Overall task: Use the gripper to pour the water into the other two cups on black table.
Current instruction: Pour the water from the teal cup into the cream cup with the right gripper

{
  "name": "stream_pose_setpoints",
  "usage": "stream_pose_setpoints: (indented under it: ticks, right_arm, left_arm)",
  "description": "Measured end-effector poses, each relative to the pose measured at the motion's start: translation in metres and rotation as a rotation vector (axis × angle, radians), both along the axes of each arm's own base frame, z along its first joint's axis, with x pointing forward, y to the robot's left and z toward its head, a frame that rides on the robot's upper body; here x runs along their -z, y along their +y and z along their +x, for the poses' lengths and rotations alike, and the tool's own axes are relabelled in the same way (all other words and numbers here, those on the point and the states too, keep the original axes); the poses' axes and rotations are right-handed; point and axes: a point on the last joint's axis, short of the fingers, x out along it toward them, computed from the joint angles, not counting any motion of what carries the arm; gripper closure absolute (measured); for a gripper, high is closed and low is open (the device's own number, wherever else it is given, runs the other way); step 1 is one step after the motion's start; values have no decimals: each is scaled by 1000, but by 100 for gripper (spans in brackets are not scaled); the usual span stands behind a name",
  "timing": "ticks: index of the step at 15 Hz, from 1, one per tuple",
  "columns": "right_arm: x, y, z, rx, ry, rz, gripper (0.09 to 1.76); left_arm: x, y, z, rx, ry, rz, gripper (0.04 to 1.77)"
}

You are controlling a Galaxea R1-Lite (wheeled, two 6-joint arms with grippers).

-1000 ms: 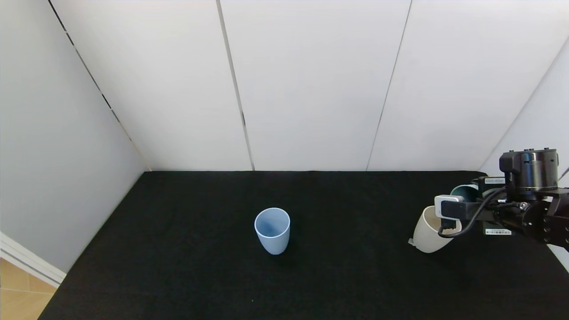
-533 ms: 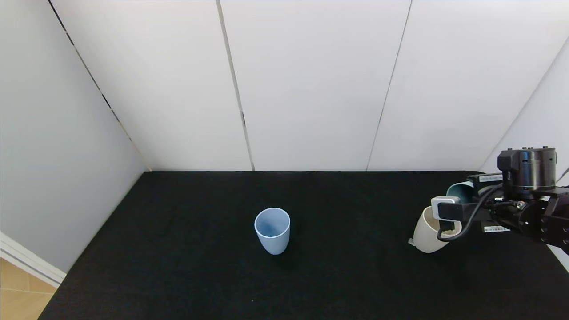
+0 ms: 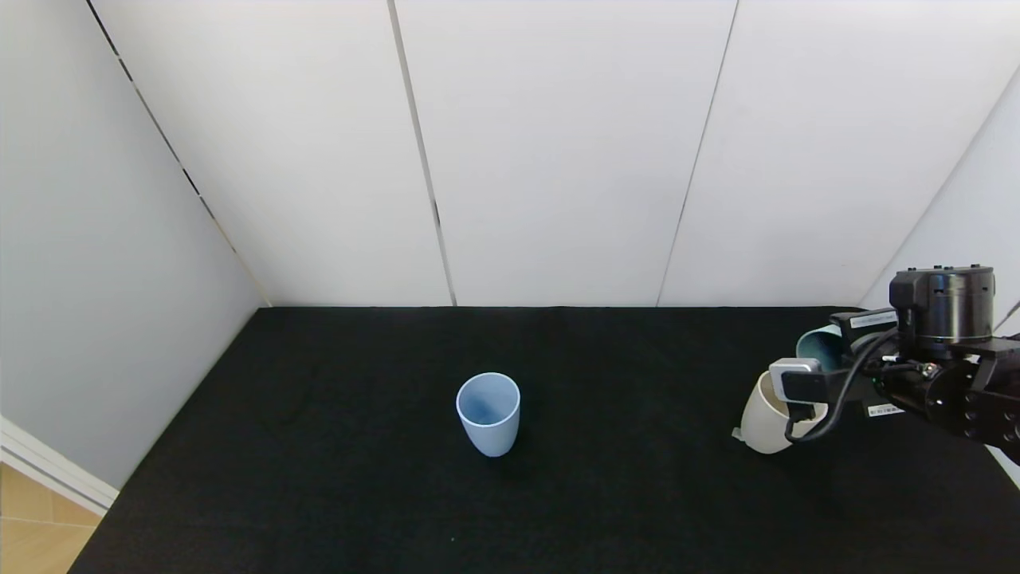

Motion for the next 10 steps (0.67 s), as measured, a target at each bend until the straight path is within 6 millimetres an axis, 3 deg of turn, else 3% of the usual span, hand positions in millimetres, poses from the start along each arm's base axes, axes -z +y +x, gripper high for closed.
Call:
stream_pose_setpoints:
  ticks: [10]
  right_arm:
    - [-2,6,0,-31,1,-27,66]
  left_arm:
    - [0,0,0,0,0,0,9]
